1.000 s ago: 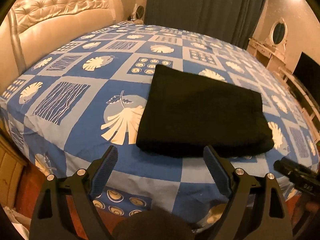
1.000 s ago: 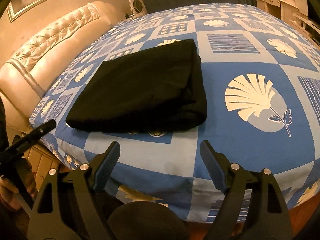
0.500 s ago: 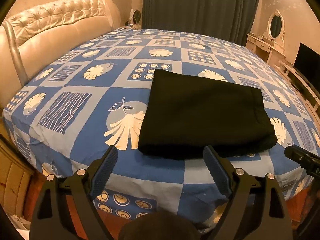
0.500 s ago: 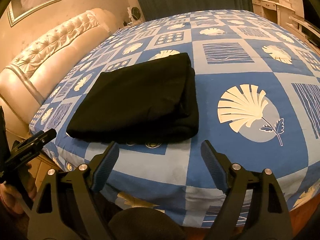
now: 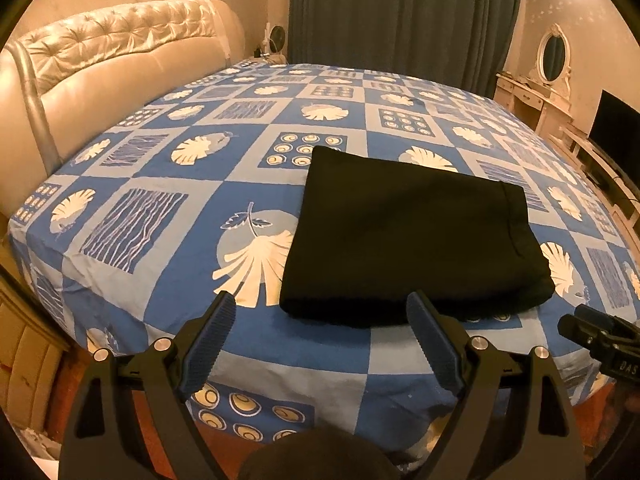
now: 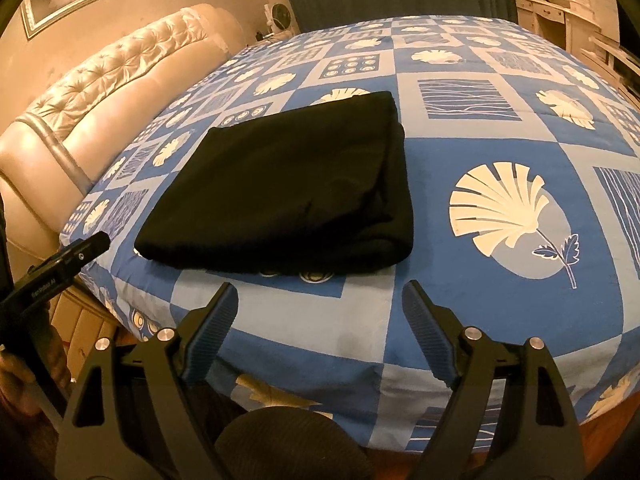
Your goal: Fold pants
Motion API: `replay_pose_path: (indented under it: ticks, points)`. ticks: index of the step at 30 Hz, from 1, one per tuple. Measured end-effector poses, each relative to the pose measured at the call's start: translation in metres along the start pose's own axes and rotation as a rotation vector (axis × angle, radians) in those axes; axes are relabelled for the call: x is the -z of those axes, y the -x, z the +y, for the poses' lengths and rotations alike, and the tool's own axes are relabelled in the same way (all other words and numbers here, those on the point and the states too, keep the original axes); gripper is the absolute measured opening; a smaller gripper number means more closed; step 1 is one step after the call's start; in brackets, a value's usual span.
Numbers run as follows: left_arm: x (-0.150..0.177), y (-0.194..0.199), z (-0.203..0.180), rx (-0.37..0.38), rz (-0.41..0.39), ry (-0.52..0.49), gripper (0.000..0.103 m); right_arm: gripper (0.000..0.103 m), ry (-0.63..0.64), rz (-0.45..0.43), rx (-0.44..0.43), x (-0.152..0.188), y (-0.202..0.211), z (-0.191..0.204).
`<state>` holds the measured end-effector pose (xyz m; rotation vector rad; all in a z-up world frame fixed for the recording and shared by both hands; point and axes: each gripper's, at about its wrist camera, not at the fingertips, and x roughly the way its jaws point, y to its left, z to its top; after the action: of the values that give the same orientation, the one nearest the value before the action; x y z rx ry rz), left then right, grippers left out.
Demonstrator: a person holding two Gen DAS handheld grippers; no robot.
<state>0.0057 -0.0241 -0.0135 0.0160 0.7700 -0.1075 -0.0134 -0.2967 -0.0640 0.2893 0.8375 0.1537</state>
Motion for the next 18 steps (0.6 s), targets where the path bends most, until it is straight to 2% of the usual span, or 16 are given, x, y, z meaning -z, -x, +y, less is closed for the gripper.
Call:
replay_pose_path:
  ticks: [7,18]
  points:
    - [-0.0006,0.0002,0.0003,-0.012,-0.004,-0.005,0.086,0.084,0.004,0.007,-0.001,0.0009,-0.001,0.0025]
    - [-0.005,-0.0027,-0.0034,0.012,0.005,-0.028,0.086,0.084,-0.012,0.005,0.003,-0.0014,-0.0007,-0.0002]
